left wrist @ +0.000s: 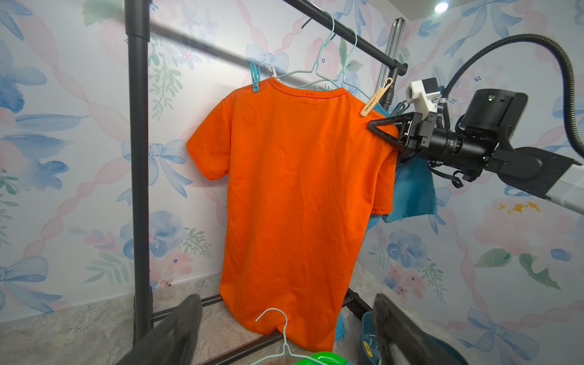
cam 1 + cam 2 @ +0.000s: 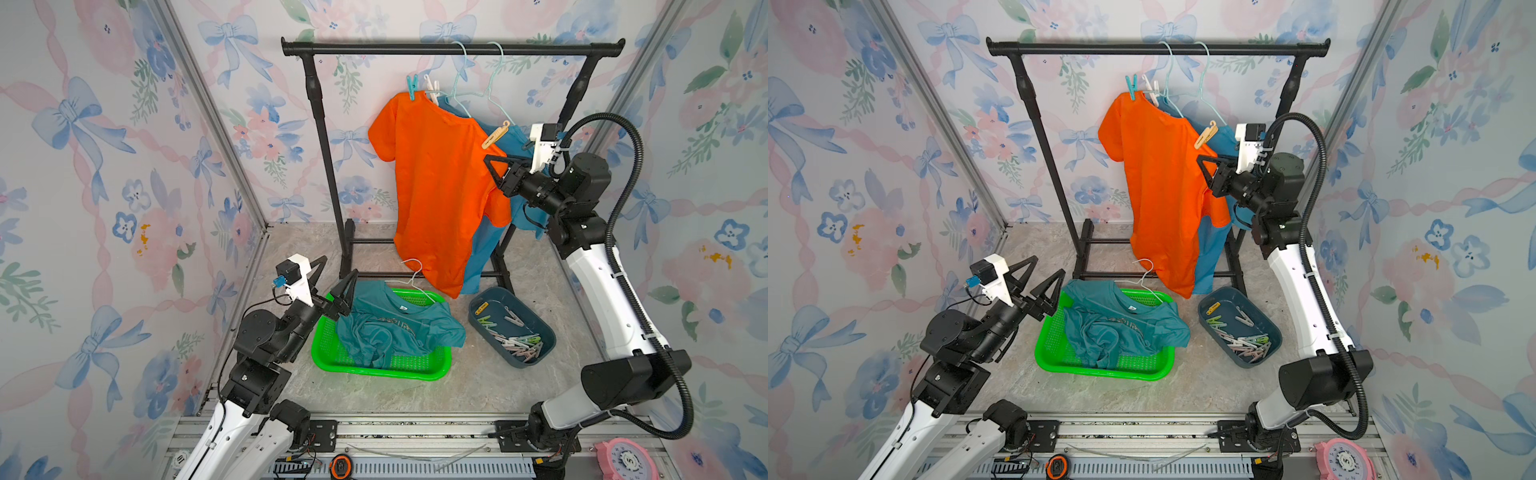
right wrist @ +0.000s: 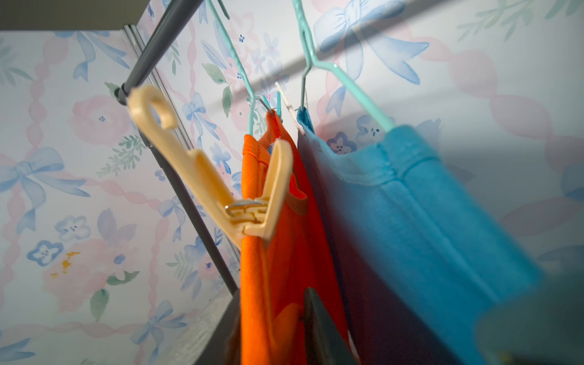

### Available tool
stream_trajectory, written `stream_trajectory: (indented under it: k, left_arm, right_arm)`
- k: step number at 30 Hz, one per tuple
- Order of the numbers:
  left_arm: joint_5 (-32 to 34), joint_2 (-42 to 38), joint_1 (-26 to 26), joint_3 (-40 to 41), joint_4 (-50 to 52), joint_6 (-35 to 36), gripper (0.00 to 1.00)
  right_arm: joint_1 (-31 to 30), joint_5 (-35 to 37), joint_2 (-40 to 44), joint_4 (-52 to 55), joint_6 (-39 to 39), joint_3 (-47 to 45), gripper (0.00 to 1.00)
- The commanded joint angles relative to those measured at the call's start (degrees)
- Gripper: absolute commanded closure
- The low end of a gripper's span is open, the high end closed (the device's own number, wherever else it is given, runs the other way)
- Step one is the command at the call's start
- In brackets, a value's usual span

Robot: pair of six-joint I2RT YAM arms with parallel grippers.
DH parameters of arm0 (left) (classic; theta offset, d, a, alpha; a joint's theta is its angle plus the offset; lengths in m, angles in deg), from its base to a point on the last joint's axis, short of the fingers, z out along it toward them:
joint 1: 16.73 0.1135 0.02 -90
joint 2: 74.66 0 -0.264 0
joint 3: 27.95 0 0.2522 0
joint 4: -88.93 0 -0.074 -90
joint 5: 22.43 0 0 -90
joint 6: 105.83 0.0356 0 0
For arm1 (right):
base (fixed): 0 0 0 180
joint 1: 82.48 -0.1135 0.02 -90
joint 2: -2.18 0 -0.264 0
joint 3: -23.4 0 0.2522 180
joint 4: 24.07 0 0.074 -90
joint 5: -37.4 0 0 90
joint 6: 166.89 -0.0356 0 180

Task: Use clothespins to secure the t-shirt on both sides of the hanger
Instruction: Hang the hanger on the clothesline, then pick up the clothespin from the storage box.

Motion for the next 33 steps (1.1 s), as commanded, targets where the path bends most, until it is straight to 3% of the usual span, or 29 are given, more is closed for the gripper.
stream_trajectory:
  k: [1,7,14,20,24,28,33]
  left_arm:
    - [2.49,1.49,-0.27,-0.15,3.74,0.01,0.13]
    - [3.79,6.82,-0.09,-2.16,6.03,-0.26,0.13]
    - [5.19,11.54,0.09,-2.81,9.04,-0.44,0.13]
    - [4.87,14.97,0.7,-0.86,9.61,-0.97,0.12]
    - [5.21,15.51,0.89,-0.12,9.96,-0.8,0.12]
    - [5.33,14.4,0.97,0.55,9.28,-0.95,0.12]
    - [5.01,14.19,0.99,2.39,9.62,-0.62,0.12]
  right_arm:
    - [-0.55,-0.09,4.87,-0.29,0.84,-0.61,0.49]
    - [-0.86,1.12,13.41,4.7,4.53,-4.78,0.12]
    - [-1.75,4.73,26.87,6.99,4.19,-21.78,0.02]
    - [-5.46,11.83,36.38,7.2,1.01,-39.45,0.03]
    - [-5.84,17.63,40.58,11.31,-1.22,-48.02,0.18]
    - [-5.43,23.25,42.91,13.73,-4.13,-55.56,0.25]
    - [1.04,18.87,37.21,11.44,-10.32,-62.04,0.33]
